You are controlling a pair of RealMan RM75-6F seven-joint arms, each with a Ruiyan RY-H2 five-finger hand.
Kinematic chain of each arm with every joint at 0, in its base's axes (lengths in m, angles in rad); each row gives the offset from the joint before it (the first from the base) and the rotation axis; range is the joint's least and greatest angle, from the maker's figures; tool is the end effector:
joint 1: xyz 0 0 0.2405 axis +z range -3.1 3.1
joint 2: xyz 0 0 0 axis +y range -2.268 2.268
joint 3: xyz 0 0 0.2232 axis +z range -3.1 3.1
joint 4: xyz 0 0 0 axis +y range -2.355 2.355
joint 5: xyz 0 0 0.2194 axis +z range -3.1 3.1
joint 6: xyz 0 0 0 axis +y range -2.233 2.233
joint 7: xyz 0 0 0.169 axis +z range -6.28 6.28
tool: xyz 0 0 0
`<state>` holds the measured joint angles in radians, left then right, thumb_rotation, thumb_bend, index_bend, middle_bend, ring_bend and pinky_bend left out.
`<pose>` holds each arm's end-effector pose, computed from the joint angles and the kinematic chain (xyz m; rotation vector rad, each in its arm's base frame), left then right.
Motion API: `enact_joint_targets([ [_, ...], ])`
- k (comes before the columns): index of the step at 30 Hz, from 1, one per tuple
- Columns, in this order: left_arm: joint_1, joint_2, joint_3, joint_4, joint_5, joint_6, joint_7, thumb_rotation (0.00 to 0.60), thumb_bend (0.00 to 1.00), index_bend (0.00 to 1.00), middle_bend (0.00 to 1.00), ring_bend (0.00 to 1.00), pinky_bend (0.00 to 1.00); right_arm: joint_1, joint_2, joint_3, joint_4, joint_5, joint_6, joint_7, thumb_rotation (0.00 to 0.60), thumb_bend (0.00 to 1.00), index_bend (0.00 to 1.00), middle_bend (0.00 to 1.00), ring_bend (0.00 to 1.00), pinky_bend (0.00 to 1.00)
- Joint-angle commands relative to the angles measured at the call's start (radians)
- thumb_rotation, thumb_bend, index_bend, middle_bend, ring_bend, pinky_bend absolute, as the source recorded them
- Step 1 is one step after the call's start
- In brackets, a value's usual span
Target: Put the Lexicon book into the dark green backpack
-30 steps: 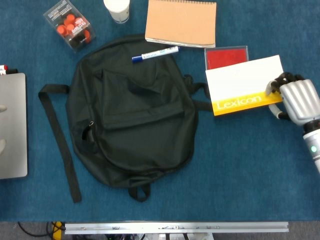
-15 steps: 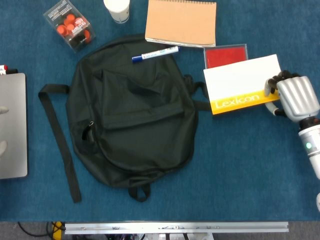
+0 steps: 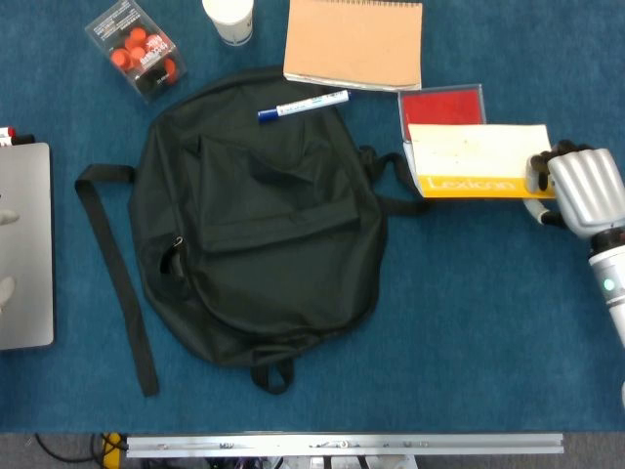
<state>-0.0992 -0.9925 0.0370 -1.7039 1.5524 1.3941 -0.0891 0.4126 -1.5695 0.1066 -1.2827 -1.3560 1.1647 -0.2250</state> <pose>-0.2832 0.1860 0.1340 -1.5036 -1.0518 -0.8570 -0.2365 -0.2990 -0.0064 1.6570 -0.8861 0.8317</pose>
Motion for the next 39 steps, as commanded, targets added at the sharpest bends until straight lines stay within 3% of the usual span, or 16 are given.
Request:
enact_joint_targets([
  [1,-0.001,0.001,0.000,0.000,0.000,-0.002,-0.001,0.600,0.28,0.24,0.14,0.13,0.08,-0.002,0.008,-0.003,-0.004,-0.004,0.002,0.003,0.600,0.31,0.69,0.67,0.43,0.54],
  [13,-0.041,0.016,-0.001,0.006,0.007,-0.057,0.028,0.600,0.28,0.24,0.14,0.13,0.08,-0.007,0.099,-0.018,-0.076,-0.099,0.079,-0.013,0.600,0.32,0.71,0.68,0.45,0.56],
  [24,-0.156,0.038,0.040,0.026,0.153,-0.190,0.018,0.600,0.28,0.26,0.15,0.13,0.08,-0.020,0.249,0.006,-0.208,-0.191,0.199,-0.082,0.600,0.32,0.72,0.69,0.45,0.56],
  [32,-0.266,-0.024,0.091,0.088,0.336,-0.268,-0.017,0.600,0.28,0.26,0.15,0.13,0.08,-0.039,0.336,0.040,-0.277,-0.172,0.240,-0.116,0.600,0.32,0.72,0.69,0.45,0.56],
  [39,-0.355,-0.128,0.099,0.118,0.382,-0.358,-0.001,0.600,0.28,0.26,0.15,0.13,0.08,-0.060,0.361,0.037,-0.298,-0.161,0.251,-0.111,0.600,0.32,0.72,0.69,0.45,0.56],
])
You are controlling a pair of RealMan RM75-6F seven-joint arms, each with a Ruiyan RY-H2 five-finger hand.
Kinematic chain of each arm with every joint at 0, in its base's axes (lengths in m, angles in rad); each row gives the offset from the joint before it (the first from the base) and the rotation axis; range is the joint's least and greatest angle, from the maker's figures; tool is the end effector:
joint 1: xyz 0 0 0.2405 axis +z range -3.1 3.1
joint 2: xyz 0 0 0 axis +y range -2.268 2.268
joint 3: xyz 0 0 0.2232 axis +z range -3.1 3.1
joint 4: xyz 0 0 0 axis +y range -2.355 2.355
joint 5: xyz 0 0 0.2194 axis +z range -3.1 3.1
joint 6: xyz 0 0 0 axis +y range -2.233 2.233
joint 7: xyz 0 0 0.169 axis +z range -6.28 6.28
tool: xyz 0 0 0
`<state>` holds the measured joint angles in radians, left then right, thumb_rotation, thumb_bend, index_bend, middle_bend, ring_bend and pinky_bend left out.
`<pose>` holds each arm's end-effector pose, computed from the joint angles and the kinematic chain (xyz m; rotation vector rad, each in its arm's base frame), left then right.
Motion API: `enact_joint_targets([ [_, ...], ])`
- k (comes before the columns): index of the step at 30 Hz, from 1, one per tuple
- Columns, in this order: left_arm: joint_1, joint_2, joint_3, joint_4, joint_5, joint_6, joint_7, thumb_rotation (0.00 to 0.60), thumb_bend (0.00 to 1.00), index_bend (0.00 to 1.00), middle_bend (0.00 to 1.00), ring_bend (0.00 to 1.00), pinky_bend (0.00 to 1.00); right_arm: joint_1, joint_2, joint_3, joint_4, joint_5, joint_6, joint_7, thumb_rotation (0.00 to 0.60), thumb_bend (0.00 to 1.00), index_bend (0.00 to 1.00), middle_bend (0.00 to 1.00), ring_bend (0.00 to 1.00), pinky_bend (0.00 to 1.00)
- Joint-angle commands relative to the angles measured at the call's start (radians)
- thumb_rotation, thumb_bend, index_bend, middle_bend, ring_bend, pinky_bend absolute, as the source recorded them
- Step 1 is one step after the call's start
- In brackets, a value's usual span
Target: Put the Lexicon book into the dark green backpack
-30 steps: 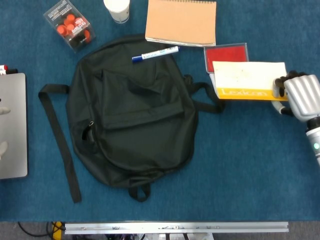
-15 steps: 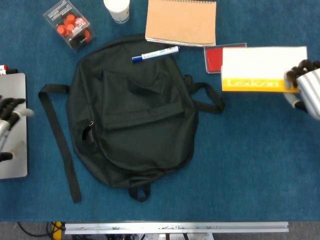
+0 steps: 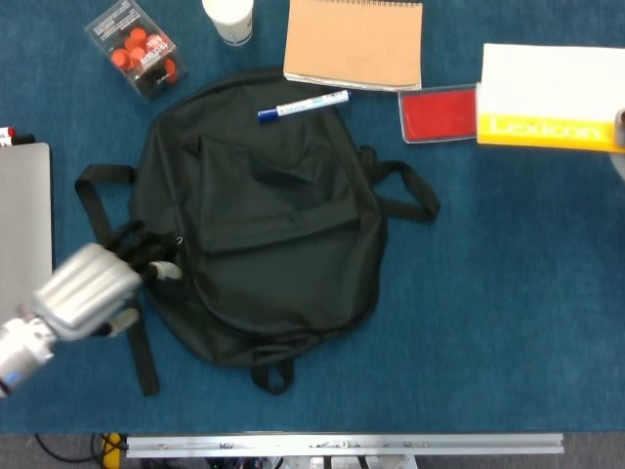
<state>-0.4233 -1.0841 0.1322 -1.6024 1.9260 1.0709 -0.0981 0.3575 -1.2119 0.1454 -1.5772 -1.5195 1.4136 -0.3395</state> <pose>-0.2243 0.2091 0.0385 -2.2776 -0.8449 -0.7913 -0.2038 -0.2902 0.1162 1.5748 -0.4699 0.9289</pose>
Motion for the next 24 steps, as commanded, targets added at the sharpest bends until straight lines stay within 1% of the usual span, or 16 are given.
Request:
enact_joint_targets([
  [1,-0.040,-0.049,0.003,0.023,0.006,-0.049,0.016,0.600,0.28,0.26,0.15,0.13,0.08,-0.007,0.005,-0.002,-0.003,0.002,0.005,0.004,0.600,0.32,0.72,0.69,0.45,0.56],
  [5,-0.071,-0.099,0.011,0.064,0.015,-0.082,0.047,0.600,0.28,0.26,0.15,0.13,0.08,-0.019,0.011,-0.006,-0.004,0.000,0.015,0.017,0.600,0.32,0.72,0.69,0.45,0.56],
  [11,-0.091,-0.167,0.026,0.103,0.001,-0.091,0.030,0.600,0.28,0.26,0.15,0.13,0.08,-0.027,0.014,-0.012,-0.003,-0.004,0.019,0.025,0.600,0.32,0.72,0.69,0.45,0.56],
  [24,-0.138,-0.273,0.013,0.140,-0.081,-0.126,-0.006,0.600,0.28,0.26,0.15,0.13,0.08,-0.043,0.024,-0.011,-0.006,-0.004,0.028,0.049,0.600,0.32,0.72,0.69,0.45,0.56],
])
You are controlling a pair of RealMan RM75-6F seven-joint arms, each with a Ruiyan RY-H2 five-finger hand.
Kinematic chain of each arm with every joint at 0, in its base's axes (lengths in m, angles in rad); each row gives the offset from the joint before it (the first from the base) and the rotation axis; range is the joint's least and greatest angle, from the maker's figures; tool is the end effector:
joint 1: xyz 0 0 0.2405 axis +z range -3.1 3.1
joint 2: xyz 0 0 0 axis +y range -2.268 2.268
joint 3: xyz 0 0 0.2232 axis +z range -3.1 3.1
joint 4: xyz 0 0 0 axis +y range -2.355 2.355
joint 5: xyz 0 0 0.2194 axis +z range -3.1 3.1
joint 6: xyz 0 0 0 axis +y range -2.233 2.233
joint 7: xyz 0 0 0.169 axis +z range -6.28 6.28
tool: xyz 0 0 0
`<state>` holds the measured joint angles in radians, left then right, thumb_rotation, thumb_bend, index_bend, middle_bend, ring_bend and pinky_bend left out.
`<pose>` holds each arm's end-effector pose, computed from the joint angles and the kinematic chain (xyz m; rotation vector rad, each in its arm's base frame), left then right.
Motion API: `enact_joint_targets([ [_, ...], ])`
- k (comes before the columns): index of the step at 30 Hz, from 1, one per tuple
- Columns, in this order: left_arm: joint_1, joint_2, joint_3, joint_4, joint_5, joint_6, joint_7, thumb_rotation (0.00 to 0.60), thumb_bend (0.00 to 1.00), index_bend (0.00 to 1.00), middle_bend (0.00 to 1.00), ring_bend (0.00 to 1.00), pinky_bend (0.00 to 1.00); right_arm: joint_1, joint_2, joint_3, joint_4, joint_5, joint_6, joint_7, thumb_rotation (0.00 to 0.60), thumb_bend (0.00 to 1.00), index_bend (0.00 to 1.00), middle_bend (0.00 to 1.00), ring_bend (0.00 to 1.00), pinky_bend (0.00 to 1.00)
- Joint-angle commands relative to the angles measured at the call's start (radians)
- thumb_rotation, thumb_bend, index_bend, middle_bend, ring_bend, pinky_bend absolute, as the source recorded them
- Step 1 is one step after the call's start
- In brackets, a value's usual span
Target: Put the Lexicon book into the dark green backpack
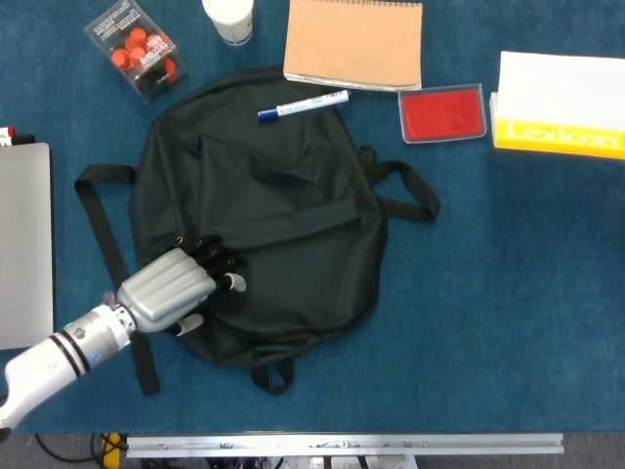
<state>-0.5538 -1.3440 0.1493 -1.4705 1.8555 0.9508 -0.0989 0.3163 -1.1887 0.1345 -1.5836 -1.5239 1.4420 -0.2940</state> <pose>-0.2001 0.2213 -0.0381 -2.4084 -0.8892 -0.8032 -0.2161 -0.2793 0.1246 1.5453 -0.5099 0.9321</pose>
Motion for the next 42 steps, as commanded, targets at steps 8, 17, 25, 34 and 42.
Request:
enact_joint_targets([
  [8,-0.023,-0.035,0.001,0.023,-0.052,-0.023,0.017,0.600,0.28,0.26,0.16,0.13,0.08,-0.006,0.004,-0.001,-0.002,-0.004,0.001,0.013,0.600,0.32,0.72,0.69,0.45,0.56],
  [17,-0.017,-0.037,0.008,0.035,-0.105,-0.017,0.014,0.600,0.28,0.28,0.21,0.21,0.09,-0.013,0.009,-0.001,-0.008,-0.007,0.006,0.019,0.600,0.32,0.72,0.69,0.45,0.56],
  [25,-0.013,-0.023,0.040,0.021,-0.112,-0.012,-0.017,0.600,0.28,0.28,0.21,0.22,0.09,-0.015,0.007,0.001,-0.003,-0.008,0.007,0.031,0.600,0.32,0.72,0.69,0.45,0.56],
  [34,-0.033,-0.083,0.030,0.018,-0.102,0.010,-0.087,0.600,0.28,0.34,0.25,0.22,0.10,-0.022,0.014,0.004,-0.005,-0.008,0.014,0.040,0.600,0.32,0.73,0.69,0.45,0.56],
  [42,-0.067,-0.130,0.004,0.016,-0.118,0.005,-0.177,0.600,0.28,0.46,0.32,0.30,0.13,-0.030,0.020,0.009,-0.008,-0.002,0.023,0.051,0.600,0.32,0.73,0.69,0.46,0.57],
])
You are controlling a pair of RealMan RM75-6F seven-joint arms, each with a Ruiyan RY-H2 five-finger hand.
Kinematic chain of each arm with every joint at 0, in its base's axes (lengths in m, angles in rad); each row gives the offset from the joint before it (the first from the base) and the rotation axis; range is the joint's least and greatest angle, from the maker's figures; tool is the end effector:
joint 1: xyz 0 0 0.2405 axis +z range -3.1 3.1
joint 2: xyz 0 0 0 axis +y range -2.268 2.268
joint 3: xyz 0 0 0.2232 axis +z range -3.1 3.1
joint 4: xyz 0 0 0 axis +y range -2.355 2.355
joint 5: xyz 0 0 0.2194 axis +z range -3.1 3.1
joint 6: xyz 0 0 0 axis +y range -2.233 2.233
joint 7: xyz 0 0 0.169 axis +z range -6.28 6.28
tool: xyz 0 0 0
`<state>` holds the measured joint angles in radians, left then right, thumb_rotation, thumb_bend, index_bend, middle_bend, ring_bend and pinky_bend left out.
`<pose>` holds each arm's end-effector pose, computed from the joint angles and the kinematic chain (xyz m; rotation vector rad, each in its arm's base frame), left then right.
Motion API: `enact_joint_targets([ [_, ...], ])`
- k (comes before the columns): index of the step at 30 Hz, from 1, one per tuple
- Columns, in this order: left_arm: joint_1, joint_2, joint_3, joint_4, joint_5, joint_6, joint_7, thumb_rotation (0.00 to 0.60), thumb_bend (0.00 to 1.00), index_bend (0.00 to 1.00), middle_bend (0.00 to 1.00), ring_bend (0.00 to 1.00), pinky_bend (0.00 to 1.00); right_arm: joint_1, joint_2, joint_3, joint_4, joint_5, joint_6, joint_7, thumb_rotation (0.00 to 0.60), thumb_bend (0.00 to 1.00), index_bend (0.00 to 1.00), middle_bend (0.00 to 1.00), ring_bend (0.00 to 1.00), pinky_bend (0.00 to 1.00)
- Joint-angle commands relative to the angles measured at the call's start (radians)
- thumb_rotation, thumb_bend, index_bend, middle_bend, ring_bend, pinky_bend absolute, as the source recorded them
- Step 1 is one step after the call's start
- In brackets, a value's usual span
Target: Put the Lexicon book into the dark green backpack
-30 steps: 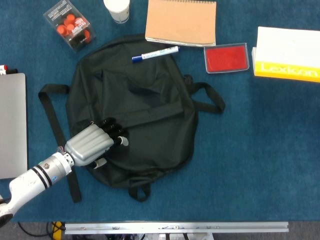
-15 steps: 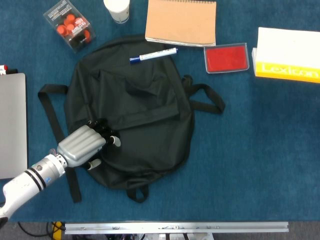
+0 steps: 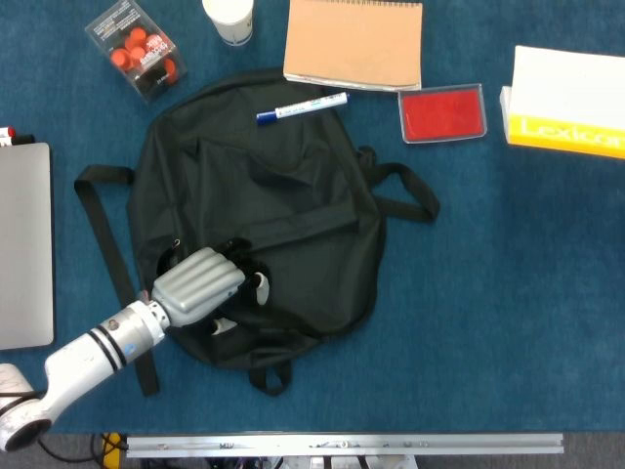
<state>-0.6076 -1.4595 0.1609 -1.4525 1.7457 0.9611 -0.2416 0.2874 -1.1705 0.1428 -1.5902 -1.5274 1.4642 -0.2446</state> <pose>-0.1756 0.2243 -0.0657 -2.3308 -1.1707 -0.9381 -0.2217 -0.2741 0.1341 1.5087 -0.5404 0.9598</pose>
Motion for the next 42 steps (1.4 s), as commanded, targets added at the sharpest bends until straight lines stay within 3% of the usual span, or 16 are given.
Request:
enact_joint_targets([
  [1,-0.019,-0.019,-0.012,-0.004,-0.013,-0.007,-0.052,0.600,0.28,0.47,0.32,0.30,0.13,-0.002,0.002,0.002,-0.002,0.003,0.001,0.002,0.600,0.32,0.73,0.69,0.46,0.57],
  [12,-0.026,-0.047,-0.057,-0.049,-0.106,-0.005,-0.190,0.600,0.38,0.68,0.52,0.45,0.20,-0.006,0.007,0.007,-0.002,0.006,0.003,0.018,0.600,0.32,0.73,0.69,0.46,0.57],
  [20,-0.007,-0.040,-0.091,-0.084,-0.173,0.019,-0.227,0.600,0.38,0.75,0.57,0.47,0.25,-0.010,0.013,0.004,-0.010,-0.010,0.014,0.032,0.600,0.32,0.74,0.69,0.46,0.57],
  [32,-0.009,0.107,-0.181,-0.240,-0.260,0.043,-0.388,0.600,0.38,0.73,0.58,0.48,0.25,-0.006,0.067,-0.063,-0.119,-0.170,0.020,0.149,0.600,0.32,0.75,0.69,0.48,0.59],
  [42,-0.046,0.203,-0.279,-0.323,-0.426,-0.069,-0.529,0.600,0.38,0.71,0.57,0.47,0.25,0.015,0.087,-0.147,-0.206,-0.386,0.039,0.272,0.600,0.32,0.76,0.70,0.49,0.60],
])
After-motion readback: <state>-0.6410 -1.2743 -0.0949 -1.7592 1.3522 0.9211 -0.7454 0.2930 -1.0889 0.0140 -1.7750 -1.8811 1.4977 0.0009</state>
